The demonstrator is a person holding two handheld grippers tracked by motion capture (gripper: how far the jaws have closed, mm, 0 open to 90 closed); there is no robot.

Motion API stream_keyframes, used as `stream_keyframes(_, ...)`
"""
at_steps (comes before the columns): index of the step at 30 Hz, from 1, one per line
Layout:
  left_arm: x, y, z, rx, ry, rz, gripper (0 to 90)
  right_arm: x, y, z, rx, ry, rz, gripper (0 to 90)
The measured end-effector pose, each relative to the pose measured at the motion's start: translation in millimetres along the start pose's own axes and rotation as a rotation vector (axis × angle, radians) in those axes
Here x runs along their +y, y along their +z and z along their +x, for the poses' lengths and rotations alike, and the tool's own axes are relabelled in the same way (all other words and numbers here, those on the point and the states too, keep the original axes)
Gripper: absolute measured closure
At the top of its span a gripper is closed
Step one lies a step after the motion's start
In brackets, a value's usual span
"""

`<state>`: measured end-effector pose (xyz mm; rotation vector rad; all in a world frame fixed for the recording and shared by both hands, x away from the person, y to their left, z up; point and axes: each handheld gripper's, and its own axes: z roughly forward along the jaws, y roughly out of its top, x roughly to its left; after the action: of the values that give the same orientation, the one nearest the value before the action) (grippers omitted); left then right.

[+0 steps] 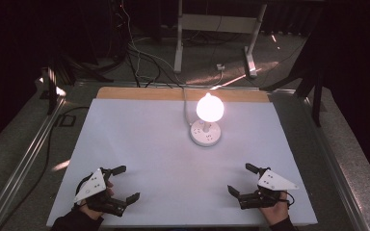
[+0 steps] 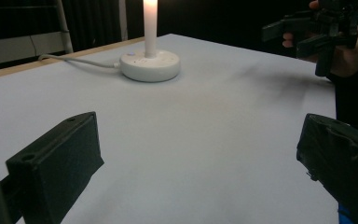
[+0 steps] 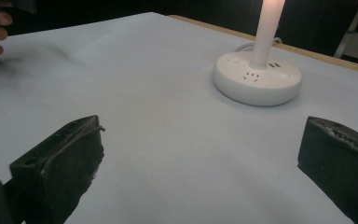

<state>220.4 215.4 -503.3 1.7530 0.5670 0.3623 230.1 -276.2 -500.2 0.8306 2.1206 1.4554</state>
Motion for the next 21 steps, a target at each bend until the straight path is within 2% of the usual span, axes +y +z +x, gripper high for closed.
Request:
stream_keyframes(3, -0.5, -1.2, 1.0, 0.001, -0.004, -0.001, 0.4, 0.3, 1.2, 1.3, 0.0, -0.015, -0.002, 0.0)
stream_keyframes(21, -0.8, -1.0, 0.2, 0.0, 0.004, 0.014, 0.5, -0.5, 3.7, -0.4, -0.001, 0.013, 0.023, 0.0)
